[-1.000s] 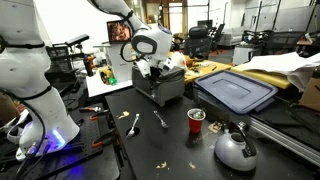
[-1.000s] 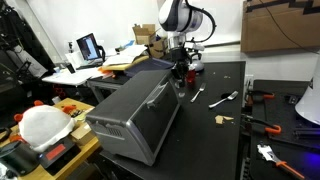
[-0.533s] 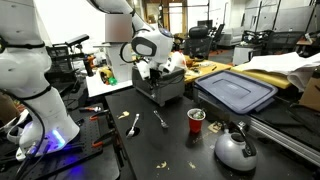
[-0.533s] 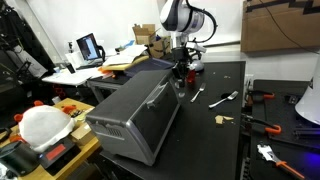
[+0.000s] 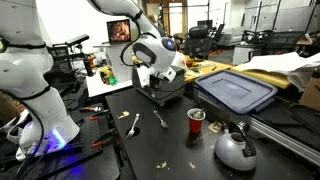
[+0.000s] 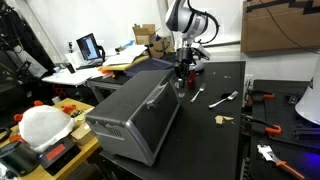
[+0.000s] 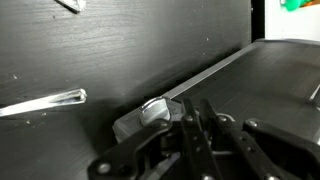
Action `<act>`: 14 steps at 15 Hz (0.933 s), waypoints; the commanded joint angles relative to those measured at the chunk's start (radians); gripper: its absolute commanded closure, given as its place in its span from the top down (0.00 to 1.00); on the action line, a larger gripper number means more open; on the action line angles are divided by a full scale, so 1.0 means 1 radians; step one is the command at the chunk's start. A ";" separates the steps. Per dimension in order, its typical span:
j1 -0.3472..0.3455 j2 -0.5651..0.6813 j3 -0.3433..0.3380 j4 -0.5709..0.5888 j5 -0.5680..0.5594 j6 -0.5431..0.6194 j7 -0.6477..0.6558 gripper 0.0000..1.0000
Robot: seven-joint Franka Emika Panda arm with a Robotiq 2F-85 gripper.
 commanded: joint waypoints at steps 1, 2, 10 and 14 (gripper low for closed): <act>0.002 0.035 0.004 0.033 0.110 -0.047 -0.061 0.03; -0.002 0.039 0.000 0.033 0.131 -0.060 -0.074 0.03; -0.030 0.092 -0.031 0.035 0.329 -0.184 -0.210 0.03; -0.037 0.123 -0.051 0.036 0.397 -0.250 -0.275 0.26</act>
